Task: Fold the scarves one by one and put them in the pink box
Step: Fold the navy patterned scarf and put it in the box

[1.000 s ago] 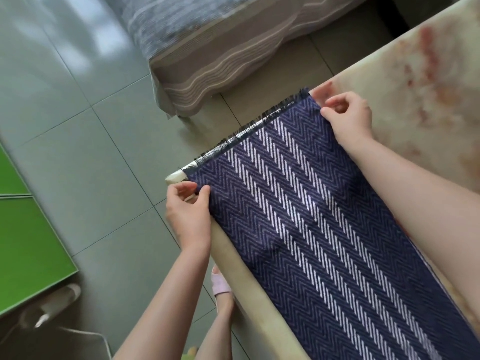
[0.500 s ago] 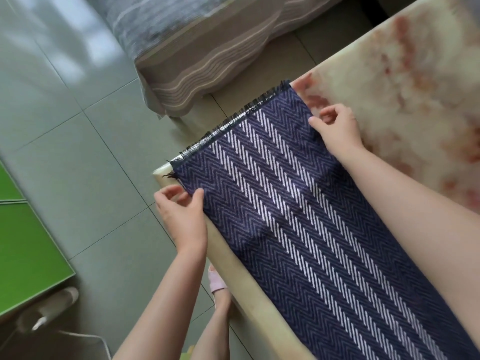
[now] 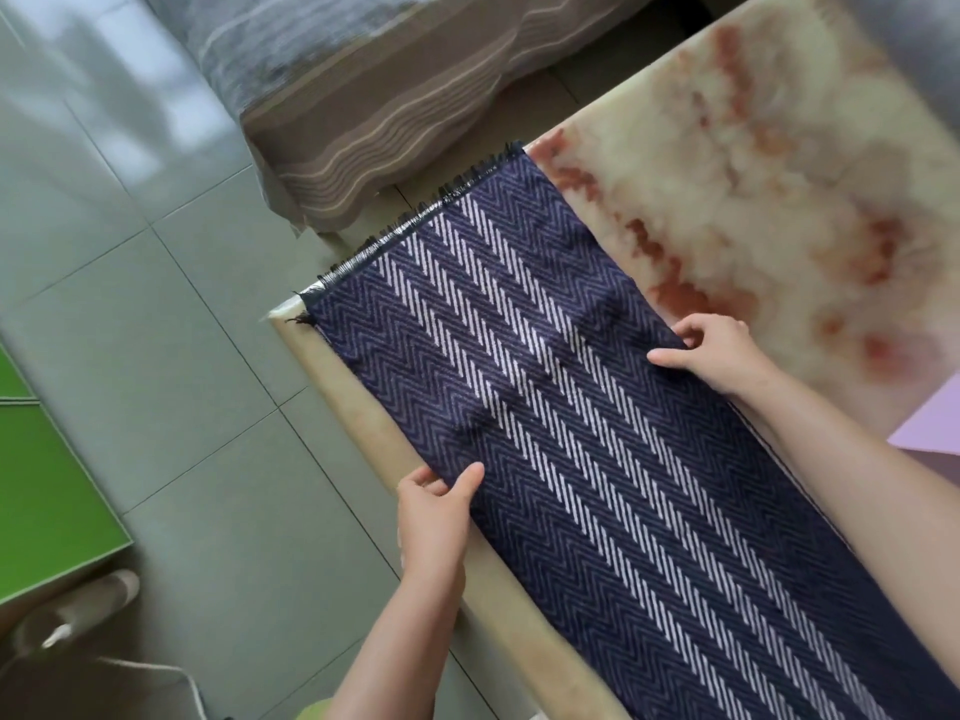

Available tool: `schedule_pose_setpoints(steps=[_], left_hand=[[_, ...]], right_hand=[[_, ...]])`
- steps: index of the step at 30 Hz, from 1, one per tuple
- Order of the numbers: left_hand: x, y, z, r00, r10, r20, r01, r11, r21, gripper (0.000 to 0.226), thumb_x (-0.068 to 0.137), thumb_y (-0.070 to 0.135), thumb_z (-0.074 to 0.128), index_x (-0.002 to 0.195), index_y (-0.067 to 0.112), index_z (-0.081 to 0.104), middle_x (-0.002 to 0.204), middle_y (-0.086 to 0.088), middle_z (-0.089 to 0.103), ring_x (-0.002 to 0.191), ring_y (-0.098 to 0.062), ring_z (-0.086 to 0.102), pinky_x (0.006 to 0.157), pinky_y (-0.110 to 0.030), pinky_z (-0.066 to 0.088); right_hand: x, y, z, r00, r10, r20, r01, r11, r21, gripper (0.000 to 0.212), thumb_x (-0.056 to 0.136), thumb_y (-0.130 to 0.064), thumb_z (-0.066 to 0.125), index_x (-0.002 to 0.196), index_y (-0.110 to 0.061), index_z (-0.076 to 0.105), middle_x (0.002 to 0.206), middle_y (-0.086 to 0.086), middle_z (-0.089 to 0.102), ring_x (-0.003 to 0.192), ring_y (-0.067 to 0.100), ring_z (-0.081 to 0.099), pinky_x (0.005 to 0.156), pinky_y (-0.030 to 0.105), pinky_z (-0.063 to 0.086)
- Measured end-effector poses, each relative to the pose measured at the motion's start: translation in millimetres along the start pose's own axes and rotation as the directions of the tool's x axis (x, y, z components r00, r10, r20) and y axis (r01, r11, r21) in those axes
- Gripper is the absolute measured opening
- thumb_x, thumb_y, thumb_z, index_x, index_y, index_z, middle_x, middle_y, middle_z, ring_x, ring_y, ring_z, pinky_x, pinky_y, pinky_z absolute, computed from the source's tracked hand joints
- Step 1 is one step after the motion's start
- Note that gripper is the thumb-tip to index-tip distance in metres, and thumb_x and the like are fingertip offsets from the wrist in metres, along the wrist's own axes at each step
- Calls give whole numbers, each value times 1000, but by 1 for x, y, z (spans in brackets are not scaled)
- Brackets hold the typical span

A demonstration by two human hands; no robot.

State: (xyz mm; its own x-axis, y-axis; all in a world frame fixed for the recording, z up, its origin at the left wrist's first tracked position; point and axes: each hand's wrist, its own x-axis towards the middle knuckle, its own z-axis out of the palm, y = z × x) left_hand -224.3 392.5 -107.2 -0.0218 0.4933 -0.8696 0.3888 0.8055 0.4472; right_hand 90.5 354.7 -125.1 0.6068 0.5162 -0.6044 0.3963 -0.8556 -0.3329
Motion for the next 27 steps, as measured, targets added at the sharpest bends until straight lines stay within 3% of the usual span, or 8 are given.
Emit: schedule_pose_setpoints(steps=[2, 5, 9, 14, 17, 19, 22, 27], left_hand=[[-2, -9, 7, 1000, 12, -2, -12, 999, 32, 51, 60, 57, 68, 101, 27, 66, 93, 14, 72, 96, -13, 65, 97, -43, 47], [-12, -13, 17, 999, 46, 25, -46, 999, -18, 23, 74, 47, 69, 82, 26, 67, 89, 11, 72, 97, -20, 65, 96, -46, 47], [-25, -23, 26, 998, 53, -17, -55, 985, -164, 13, 85, 26, 68, 96, 23, 61, 101, 5, 70, 107, -19, 62, 102, -42, 44], [-27, -41, 27, 991, 68, -111, -83, 987, -137, 64, 63, 63, 70, 113, 24, 60, 105, 10, 71, 106, -13, 64, 103, -46, 43], [-33, -40, 27, 989, 69, -133, -91, 982, -168, 35, 87, 36, 64, 98, 3, 60, 92, -1, 69, 88, -19, 64, 90, -37, 49], [-31, -44, 29, 984, 74, -160, -90, 991, -101, 36, 89, 42, 59, 84, 6, 57, 73, -2, 59, 74, -24, 56, 82, -37, 48], [-18, -60, 31, 988, 40, -150, -52, 996, -76, 51, 74, 67, 51, 75, 17, 58, 71, 1, 62, 75, -26, 60, 93, -57, 46], [-17, -44, 25, 992, 87, -97, -103, 979, -178, 34, 91, 41, 57, 95, 7, 59, 86, -4, 63, 80, -18, 58, 80, -37, 49]], right_hand=[[-3, 5, 1, 999, -23, -24, 23, 1000, -16, 22, 73, -30, 79, 85, -20, 63, 93, 10, 62, 108, 34, 51, 89, 35, 38], [-11, 8, 1, 996, -18, -91, 37, 977, 210, 22, 75, -18, 78, 82, -16, 57, 83, 5, 59, 83, 22, 55, 71, 25, 42], [-22, 18, -6, 998, 58, 39, -69, 894, 443, 42, 74, -12, 79, 105, -16, 52, 82, 2, 60, 73, 15, 58, 67, 27, 44], [-25, 32, -14, 994, 48, 100, -77, 948, 309, 25, 76, -11, 77, 98, -5, 66, 81, 6, 61, 73, 16, 54, 63, 20, 40], [-27, 38, -20, 998, 42, 43, -52, 959, 278, 21, 76, -25, 78, 72, -10, 63, 66, 3, 56, 62, 14, 47, 55, 25, 33], [-30, 43, -20, 998, 41, 43, -50, 970, 236, 31, 77, -32, 76, 64, -10, 59, 61, 3, 52, 62, 16, 44, 55, 29, 30], [-37, 52, -15, 999, 42, 14, -44, 971, 234, 36, 80, -40, 71, 77, -4, 65, 70, 7, 55, 68, 18, 47, 57, 28, 33], [-36, 44, -11, 998, 16, -55, 0, 963, 271, 40, 82, -39, 70, 97, -2, 66, 86, 7, 60, 79, 17, 52, 65, 28, 37]])
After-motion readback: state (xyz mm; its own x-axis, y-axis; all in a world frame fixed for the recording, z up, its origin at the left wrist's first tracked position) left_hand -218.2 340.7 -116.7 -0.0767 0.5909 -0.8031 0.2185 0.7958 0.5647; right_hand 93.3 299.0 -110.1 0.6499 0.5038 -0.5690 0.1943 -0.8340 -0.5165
